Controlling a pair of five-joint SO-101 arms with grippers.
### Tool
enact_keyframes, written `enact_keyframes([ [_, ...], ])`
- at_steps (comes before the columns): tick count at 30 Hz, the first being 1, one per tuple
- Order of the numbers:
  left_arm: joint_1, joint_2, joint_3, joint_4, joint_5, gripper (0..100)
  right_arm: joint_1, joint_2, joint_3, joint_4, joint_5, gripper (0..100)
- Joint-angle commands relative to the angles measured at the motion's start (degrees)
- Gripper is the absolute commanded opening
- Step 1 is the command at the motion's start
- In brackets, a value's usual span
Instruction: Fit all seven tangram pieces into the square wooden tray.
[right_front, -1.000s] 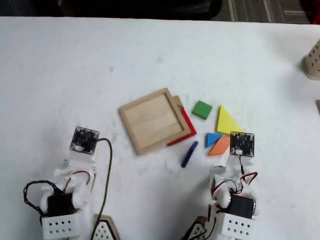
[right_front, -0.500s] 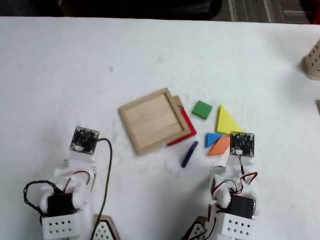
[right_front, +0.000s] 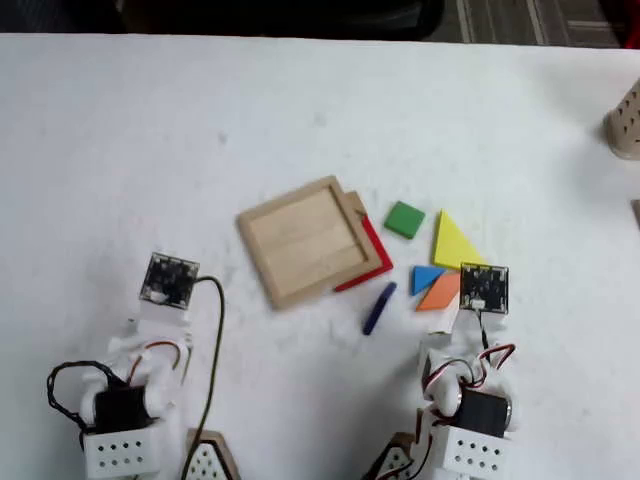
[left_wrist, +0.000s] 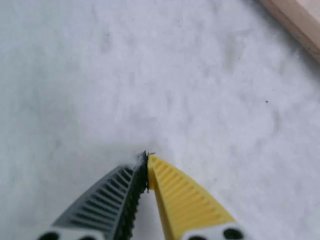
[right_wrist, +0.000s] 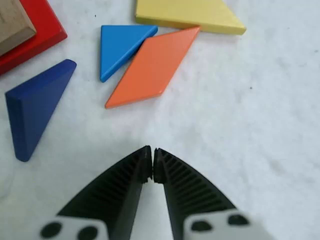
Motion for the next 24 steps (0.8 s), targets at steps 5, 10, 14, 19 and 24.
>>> enact_keyframes([
  [5, 1.1, -0.5, -0.4, 0.1, 0.2, 2, 0.0, -0.7, 0.4, 0.2, -0.1, 1.8],
  [10, 0.7, -0.5, -3.9, -6.9, 0.3, 2, 0.4, -0.7, 0.4, 0.2, -0.2, 1.8],
  [14, 2.1, -0.5, -4.8, -14.2, 0.3, 2, 0.0, -0.7, 0.4, 0.2, -0.1, 1.8],
  [19, 4.3, -0.5, -5.4, -22.4, 0.0, 2, 0.0, -0.7, 0.4, 0.2, -0.1, 1.8],
  [24, 8.5, -0.1, -11.9, -21.5, 4.6, 2, 0.0, -0.7, 0.4, 0.2, -0.1, 1.9],
])
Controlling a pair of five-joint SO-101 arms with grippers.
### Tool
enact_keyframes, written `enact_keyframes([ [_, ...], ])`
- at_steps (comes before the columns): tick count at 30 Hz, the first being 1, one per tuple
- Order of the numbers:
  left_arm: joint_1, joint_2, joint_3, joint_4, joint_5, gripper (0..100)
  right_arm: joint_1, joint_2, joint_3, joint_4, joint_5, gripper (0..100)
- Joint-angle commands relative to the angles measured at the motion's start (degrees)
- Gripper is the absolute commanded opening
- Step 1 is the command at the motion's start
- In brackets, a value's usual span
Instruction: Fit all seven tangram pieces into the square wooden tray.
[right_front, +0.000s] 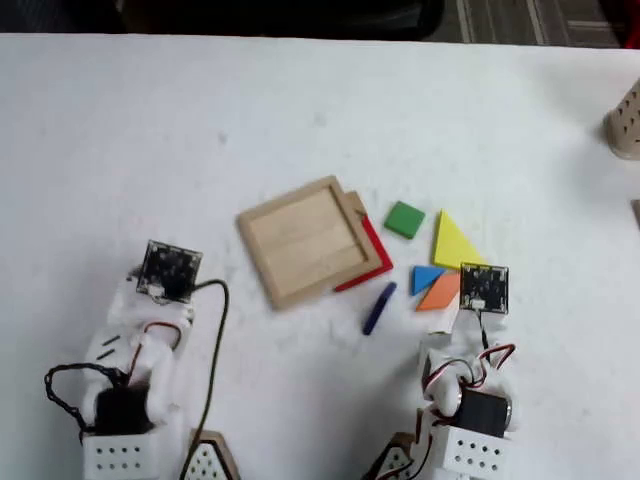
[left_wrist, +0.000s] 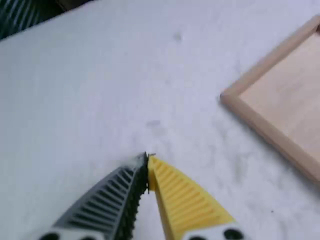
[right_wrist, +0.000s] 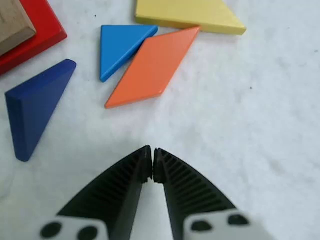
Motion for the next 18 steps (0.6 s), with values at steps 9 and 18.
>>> enact_keyframes([
  [9, 4.9, 17.3, -28.0, 4.9, 18.3, 2, 0.0, -0.7, 0.4, 0.2, -0.1, 2.1],
  [18, 11.0, 58.7, -48.0, 4.7, 30.9, 4, 0.0, -0.7, 0.4, 0.2, 0.0, 2.1],
])
